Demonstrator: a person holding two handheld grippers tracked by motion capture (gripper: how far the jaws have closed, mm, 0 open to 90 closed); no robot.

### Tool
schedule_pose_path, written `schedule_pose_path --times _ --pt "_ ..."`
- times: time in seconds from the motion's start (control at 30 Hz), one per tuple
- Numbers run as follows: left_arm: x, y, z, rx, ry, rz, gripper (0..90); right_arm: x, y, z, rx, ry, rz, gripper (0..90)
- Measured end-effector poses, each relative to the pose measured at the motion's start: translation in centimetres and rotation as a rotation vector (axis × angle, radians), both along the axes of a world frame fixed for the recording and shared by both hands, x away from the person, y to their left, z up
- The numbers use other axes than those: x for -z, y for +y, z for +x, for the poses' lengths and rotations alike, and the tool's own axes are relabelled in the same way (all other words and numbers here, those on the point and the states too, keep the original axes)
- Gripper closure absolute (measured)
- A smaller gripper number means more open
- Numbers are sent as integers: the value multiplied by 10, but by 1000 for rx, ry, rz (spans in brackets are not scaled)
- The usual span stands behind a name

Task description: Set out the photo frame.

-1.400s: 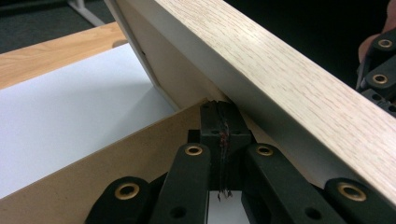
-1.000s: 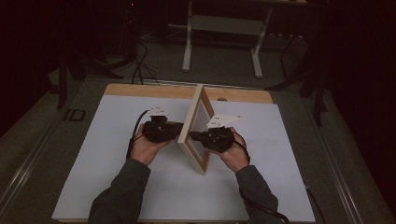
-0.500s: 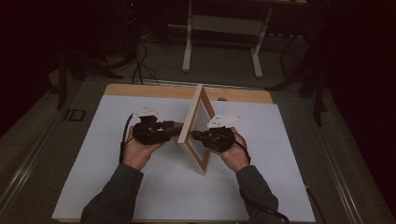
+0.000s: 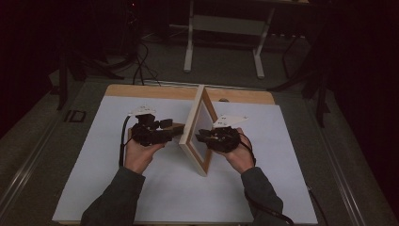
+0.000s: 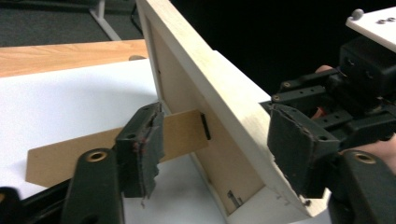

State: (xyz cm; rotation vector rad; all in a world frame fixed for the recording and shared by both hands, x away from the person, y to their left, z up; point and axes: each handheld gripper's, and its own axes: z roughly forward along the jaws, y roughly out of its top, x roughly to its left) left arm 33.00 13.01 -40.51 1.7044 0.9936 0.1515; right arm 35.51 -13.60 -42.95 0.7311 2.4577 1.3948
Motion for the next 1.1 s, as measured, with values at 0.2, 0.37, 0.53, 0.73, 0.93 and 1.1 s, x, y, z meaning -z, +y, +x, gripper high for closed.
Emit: schedule_pose_path --times 0.2,0.37,0.53,0.73,0.93,1.1 --pt "-7 -9 -6 18 -9 0 289 3 -10 2 19 19 -3 707" --pt "-8 -15 -9 17 -22 21 250 5 -15 3 34 23 0 703" --pt "-7 -25 -14 0 -31 76 209 4 -22 5 57 32 16 683" --pt "-1 -34 -16 1 -26 117 194 4 -29 7 82 36 20 660" --pt "6 -41 -19 4 -21 128 235 5 -33 8 99 41 35 644" --pt "9 -46 -24 -5 -35 151 331 5 -34 8 103 40 38 644"
